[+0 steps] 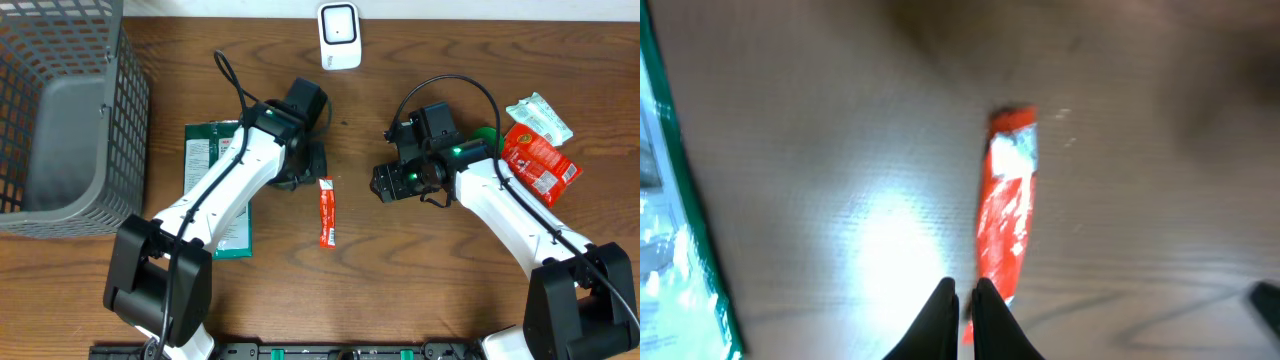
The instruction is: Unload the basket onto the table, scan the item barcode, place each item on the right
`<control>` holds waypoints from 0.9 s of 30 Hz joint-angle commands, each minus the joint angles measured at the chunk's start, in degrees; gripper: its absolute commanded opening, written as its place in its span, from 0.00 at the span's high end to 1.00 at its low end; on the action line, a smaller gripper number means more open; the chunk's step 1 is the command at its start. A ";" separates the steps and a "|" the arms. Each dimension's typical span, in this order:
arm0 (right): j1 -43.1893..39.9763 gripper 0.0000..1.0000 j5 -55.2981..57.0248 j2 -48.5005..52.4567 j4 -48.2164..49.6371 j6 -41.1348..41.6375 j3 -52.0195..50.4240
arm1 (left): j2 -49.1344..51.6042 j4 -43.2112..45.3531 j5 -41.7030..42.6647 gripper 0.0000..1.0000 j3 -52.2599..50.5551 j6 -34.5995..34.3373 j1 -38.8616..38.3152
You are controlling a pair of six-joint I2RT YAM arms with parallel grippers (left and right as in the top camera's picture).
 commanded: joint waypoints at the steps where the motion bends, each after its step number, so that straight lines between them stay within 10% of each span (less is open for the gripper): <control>1: -0.13 0.25 0.09 -0.81 -0.02 0.92 0.04 | 0.33 -1.09 -0.26 0.91 -2.64 0.74 -0.13; 27: -0.20 0.18 1.16 -0.81 -0.98 0.85 0.04 | 0.35 18.97 7.76 0.89 -22.23 -10.62 -11.39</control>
